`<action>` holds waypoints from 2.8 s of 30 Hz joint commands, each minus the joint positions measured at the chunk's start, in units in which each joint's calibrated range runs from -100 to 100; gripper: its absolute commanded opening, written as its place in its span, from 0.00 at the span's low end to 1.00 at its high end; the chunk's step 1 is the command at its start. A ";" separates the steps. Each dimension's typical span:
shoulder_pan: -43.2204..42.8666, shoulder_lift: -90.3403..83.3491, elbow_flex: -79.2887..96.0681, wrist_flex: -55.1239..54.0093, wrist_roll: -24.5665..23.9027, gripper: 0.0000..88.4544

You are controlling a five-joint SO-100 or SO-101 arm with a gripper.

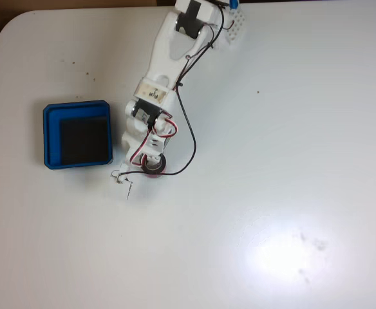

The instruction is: Pick the red roll and drop it in the blue box

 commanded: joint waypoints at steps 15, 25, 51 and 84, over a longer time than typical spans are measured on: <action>18.72 -16.11 -3.26 -0.01 -0.44 0.01; 25.66 -15.69 -3.26 -0.67 -0.44 0.01; 28.69 0.95 -15.39 -1.00 -0.61 0.01; 29.76 6.80 -14.49 -14.61 -0.61 0.09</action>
